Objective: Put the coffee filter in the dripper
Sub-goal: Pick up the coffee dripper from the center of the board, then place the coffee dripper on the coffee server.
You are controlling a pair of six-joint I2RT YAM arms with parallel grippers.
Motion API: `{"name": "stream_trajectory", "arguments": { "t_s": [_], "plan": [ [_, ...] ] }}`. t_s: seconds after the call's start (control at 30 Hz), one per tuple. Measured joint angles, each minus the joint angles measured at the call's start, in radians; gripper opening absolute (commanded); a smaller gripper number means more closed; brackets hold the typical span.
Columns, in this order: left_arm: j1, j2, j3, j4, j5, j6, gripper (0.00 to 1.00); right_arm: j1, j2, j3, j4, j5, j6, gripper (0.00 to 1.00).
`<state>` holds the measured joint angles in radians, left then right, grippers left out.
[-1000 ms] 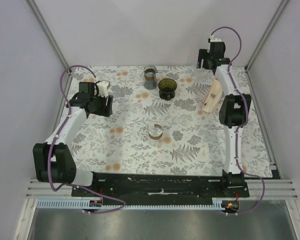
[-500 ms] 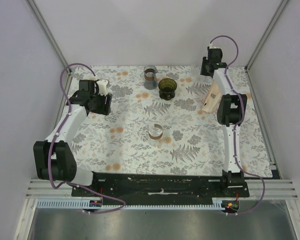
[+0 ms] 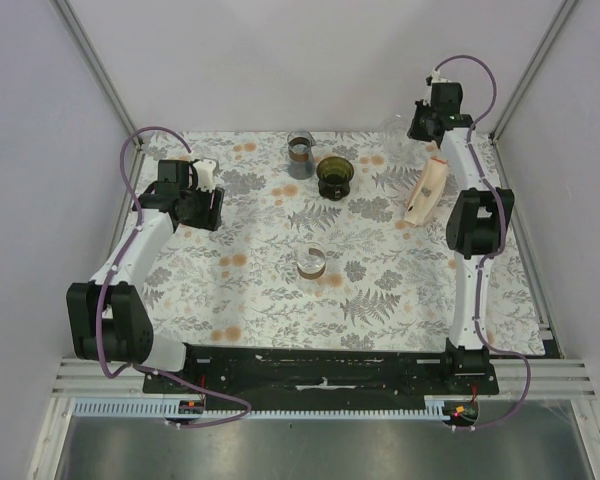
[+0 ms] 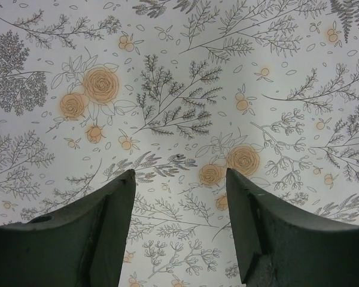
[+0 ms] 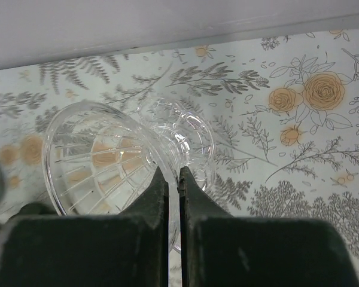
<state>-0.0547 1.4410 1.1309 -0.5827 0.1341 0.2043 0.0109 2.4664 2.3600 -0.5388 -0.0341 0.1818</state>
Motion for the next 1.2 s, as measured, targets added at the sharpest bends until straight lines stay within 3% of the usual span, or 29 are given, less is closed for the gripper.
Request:
{"name": "stream_trajectory", "arguments": {
  "t_s": [0.33,0.53,0.83,1.2],
  "plan": [
    [0.0,-0.019,0.0,-0.004,0.034,0.0,0.68,0.098,-0.551,-0.262,-0.042,-0.18,-0.018,0.0],
    [0.0,-0.042,0.0,-0.01,0.051,0.0,0.68,0.309,-0.855,-0.55,-0.09,-0.289,-0.036,0.0],
    [0.0,-0.06,-0.001,-0.012,0.064,0.0,0.68,0.526,-0.929,-0.83,-0.232,-0.323,-0.045,0.0],
    [0.0,-0.085,-0.009,-0.013,0.077,0.0,0.68,0.625,-0.878,-0.828,-0.278,-0.334,-0.046,0.0]
  ]
}}
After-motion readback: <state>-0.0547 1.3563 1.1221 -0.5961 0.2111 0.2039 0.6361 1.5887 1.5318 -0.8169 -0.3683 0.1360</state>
